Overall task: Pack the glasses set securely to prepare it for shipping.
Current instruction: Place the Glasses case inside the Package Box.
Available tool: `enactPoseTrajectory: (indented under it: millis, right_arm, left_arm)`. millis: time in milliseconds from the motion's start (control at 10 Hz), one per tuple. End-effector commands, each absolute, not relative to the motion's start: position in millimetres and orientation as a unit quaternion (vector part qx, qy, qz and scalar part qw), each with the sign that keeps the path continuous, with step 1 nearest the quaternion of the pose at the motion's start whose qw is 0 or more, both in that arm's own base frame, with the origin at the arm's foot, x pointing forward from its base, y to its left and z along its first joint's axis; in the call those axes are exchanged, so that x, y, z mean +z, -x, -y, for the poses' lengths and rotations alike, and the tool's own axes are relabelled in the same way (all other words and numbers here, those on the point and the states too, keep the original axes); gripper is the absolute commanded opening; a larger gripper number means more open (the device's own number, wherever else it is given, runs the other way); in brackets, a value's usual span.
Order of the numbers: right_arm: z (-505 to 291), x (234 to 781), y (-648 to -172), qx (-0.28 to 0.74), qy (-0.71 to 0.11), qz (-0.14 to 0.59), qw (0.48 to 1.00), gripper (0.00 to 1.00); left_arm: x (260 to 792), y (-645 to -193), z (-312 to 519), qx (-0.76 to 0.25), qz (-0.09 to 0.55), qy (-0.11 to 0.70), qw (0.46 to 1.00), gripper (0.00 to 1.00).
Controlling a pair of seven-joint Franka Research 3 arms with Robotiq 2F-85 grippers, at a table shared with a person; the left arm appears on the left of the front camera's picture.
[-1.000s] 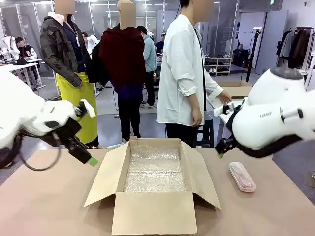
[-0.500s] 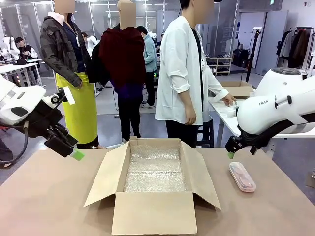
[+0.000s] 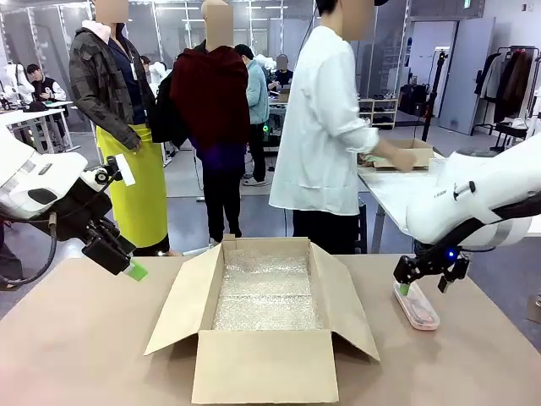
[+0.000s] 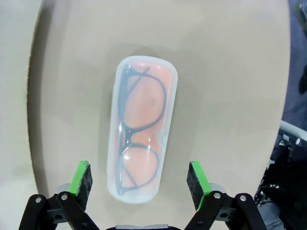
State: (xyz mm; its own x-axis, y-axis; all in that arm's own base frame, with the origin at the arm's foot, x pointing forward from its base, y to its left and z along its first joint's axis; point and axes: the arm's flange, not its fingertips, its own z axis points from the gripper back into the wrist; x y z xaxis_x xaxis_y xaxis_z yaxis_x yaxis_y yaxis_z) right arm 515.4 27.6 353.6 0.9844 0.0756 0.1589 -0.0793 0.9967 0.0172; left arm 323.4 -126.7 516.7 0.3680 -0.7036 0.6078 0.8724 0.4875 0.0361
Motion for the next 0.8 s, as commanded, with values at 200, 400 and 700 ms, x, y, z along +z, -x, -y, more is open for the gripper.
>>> enactPoseTrajectory:
  millis: [200,400,700]
  right_arm:
    - [-32,321,-534,0.017,-0.016,0.055,0.998,1.0]
    - [-33,308,-540,0.011,-0.016,0.052,0.998,1.0]
    - [-33,308,-543,0.007,-0.025,0.058,0.998,0.82]
  left_arm:
    - [518,-325,126,-0.485,0.293,0.153,0.81,1.0]
    - [518,-325,126,-0.485,0.293,0.153,0.81,1.0]
    - [518,-325,126,-0.485,0.293,0.153,0.81,1.0]
